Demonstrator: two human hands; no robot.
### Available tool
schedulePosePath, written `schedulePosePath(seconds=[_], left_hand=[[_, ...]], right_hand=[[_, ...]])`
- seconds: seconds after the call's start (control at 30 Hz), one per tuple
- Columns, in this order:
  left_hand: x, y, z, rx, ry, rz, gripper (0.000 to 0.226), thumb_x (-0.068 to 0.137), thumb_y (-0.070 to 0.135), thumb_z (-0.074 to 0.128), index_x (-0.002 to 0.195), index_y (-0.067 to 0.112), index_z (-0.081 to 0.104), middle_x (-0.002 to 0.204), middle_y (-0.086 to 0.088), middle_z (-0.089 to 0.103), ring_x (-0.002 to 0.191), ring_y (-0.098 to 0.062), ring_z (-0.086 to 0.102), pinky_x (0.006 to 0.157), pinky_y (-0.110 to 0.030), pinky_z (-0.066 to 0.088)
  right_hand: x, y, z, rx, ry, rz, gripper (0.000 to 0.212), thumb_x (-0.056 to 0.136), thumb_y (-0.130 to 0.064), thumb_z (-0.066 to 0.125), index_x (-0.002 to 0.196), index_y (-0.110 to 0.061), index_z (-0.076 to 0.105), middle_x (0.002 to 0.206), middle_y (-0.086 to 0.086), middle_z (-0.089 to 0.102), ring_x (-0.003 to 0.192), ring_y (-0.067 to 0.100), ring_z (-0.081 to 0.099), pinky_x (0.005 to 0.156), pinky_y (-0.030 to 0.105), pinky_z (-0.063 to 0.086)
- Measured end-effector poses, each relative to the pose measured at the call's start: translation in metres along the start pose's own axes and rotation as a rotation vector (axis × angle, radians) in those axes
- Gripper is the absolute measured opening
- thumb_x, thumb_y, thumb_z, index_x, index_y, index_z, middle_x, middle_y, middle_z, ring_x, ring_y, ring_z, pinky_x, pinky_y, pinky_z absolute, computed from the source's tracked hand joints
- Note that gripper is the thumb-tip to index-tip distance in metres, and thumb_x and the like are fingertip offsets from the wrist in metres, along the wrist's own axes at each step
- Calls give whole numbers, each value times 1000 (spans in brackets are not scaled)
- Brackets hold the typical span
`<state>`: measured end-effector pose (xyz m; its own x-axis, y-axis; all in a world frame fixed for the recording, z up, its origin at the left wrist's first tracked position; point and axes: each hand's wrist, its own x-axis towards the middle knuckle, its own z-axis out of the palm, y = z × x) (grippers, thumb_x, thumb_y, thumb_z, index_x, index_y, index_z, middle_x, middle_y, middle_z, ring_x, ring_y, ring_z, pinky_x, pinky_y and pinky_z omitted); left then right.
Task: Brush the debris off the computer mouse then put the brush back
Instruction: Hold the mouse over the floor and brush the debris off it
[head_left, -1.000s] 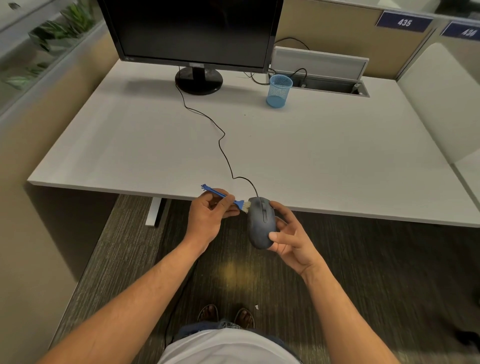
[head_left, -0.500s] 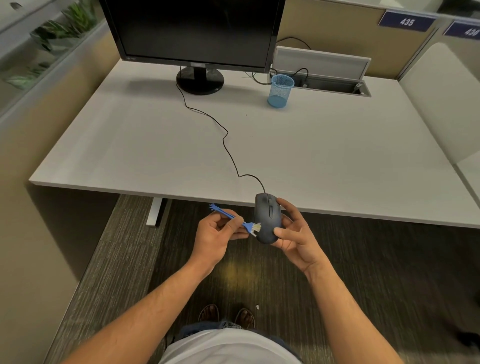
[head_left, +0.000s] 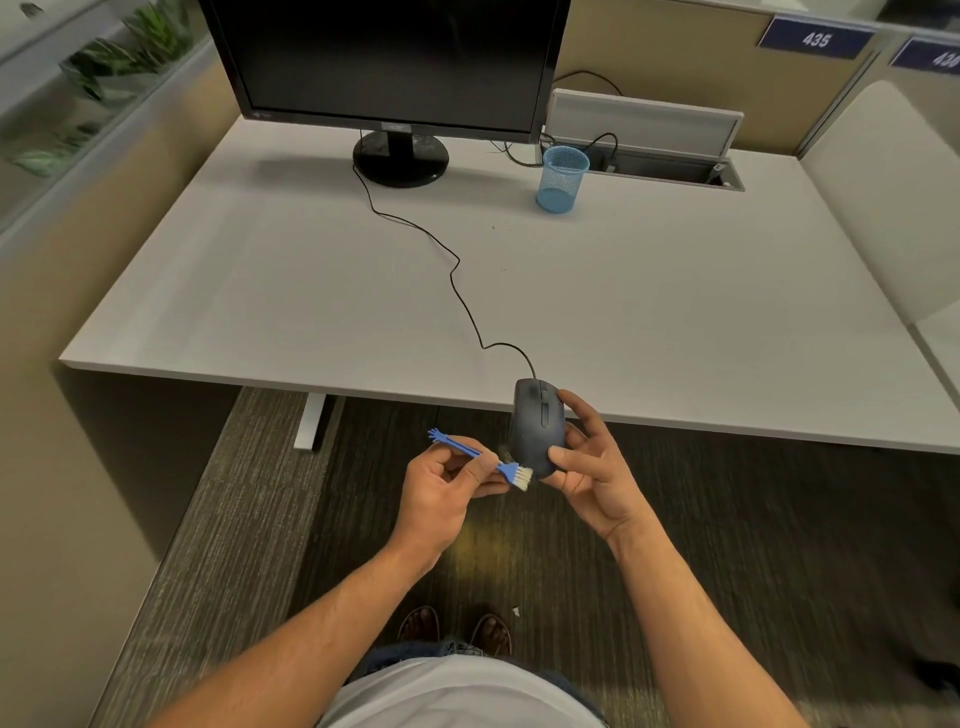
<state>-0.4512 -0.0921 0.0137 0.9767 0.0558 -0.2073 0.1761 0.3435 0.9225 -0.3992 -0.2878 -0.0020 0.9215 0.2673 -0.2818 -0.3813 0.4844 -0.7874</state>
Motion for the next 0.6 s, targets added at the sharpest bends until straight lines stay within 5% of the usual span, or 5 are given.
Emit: schedulePosePath(seconds=[0.6], left_hand=[[21, 17, -12, 23, 19, 99, 22, 81, 23, 71, 97, 9, 69, 91, -9, 75, 91, -27, 74, 75, -34, 62]], right_hand=[[-9, 2, 1, 17, -44, 24, 76, 71, 8, 76, 138, -23, 59, 135, 8, 65, 128, 36, 60, 81, 49, 61]])
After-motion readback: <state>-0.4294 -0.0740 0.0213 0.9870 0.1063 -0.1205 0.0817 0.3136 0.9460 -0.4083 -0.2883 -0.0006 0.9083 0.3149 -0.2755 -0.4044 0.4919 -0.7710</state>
